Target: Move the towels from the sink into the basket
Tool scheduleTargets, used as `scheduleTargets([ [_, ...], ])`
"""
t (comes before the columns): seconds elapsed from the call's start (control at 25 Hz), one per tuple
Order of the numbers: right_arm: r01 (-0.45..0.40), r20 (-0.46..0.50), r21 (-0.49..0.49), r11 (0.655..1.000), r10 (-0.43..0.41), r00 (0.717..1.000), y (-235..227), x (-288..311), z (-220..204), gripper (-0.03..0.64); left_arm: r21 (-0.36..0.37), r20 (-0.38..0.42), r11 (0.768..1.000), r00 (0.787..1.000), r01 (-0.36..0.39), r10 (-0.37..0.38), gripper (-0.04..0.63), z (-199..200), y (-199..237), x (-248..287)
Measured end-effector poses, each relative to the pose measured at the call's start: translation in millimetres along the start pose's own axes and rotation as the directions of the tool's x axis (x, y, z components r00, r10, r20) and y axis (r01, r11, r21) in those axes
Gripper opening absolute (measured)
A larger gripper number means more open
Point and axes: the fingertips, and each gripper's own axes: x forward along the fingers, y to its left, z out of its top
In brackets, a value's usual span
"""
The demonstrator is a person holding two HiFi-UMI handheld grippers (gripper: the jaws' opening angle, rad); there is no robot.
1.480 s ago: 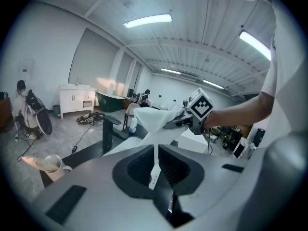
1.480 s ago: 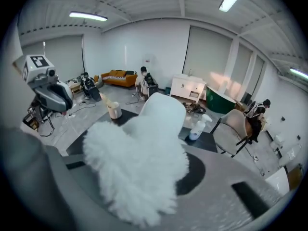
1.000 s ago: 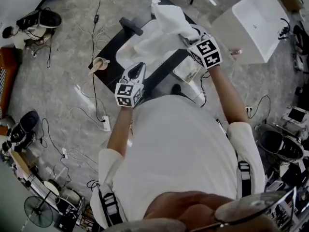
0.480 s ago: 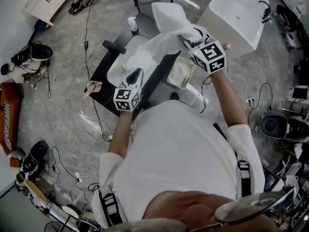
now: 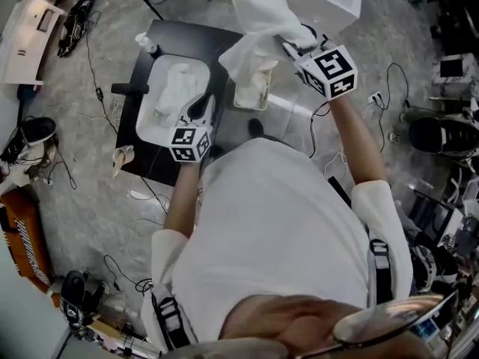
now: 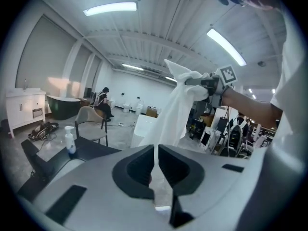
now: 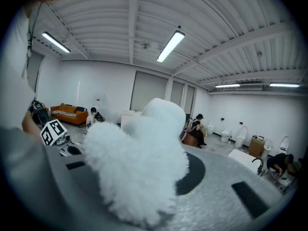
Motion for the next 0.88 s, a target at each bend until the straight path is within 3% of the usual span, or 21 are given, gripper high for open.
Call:
scheduleTargets([
  [0.2,0.054,-0.040,-0.004,0.999,-0.054,0.998,-22.9,-28.3,-28.1,0.101,0.027,-0.025,0.997,0.997,0.078,-0.078,0.031,0.2,-32.3,31.4],
  [0.44,0.063,-0.093,0.053,0.997,-0.057,0.994,-43.3,-30.0,-71.6,0.101,0.050,-0.055,0.991,0.991,0.121,-0.119,0.031,-1.2,-48.8,56.4],
  [0.88,0.008,-0.227,0.110,0.994,0.017,0.974,-43.9,29.5,-201.8,0.104,0.025,-0.151,0.994,0.984,0.103,-0.098,0.031,-57.5,-37.6,107.4],
])
